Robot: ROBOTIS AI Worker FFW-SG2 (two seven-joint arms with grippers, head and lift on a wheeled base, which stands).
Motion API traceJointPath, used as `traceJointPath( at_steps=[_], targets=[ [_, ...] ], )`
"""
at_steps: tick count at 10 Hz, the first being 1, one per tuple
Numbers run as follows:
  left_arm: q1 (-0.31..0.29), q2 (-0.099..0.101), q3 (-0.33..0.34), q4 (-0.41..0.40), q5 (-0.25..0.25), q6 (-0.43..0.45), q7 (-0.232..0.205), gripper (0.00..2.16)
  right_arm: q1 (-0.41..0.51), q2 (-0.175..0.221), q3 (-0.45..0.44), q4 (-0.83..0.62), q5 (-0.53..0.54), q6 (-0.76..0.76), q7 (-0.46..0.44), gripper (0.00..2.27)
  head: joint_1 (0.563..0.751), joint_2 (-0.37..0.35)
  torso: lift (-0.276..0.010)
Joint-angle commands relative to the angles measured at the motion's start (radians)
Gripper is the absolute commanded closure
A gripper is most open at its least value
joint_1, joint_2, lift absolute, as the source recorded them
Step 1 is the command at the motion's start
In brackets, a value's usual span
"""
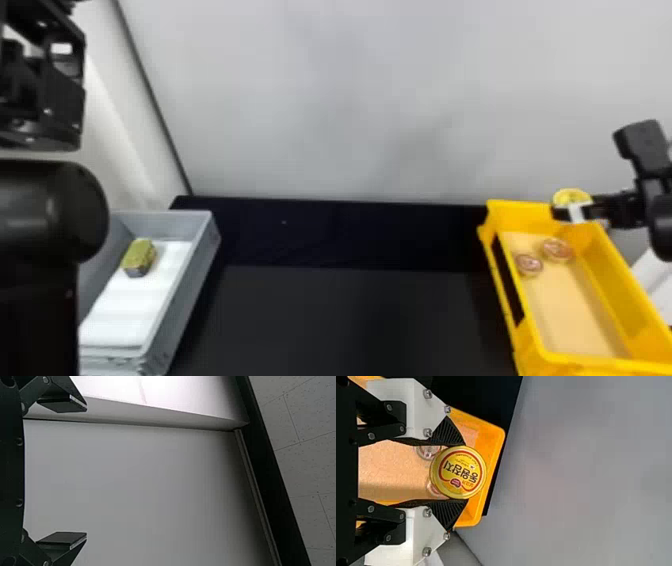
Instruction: Pick up the round yellow can and place it in the yellow rectangular box
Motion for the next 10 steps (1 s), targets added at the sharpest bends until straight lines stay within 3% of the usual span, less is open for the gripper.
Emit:
traceJointPath(
  at_steps=[1,6,10],
  targets=[
    [-0.004,0.001,-0.004,0.0,0.0,0.003,-0.002,0.14,0.026,-0.007,-0.055,0.008,0.008,-0.005,-0.007,0.65,0.663,0.054,-0.007],
    [-0.009,0.003,-0.009,0.0,-0.003,0.006,-0.003,0.14,0.08,-0.021,-0.141,0.102,-0.012,-0.082,-0.019,0.65,0.663,0.054,-0.007],
    [-0.009,0.001,-0.009,0.0,-0.003,0.003,-0.003,0.14,0.098,-0.032,-0.161,0.254,-0.158,-0.166,-0.091,0.65,0.663,0.054,-0.007]
  ],
)
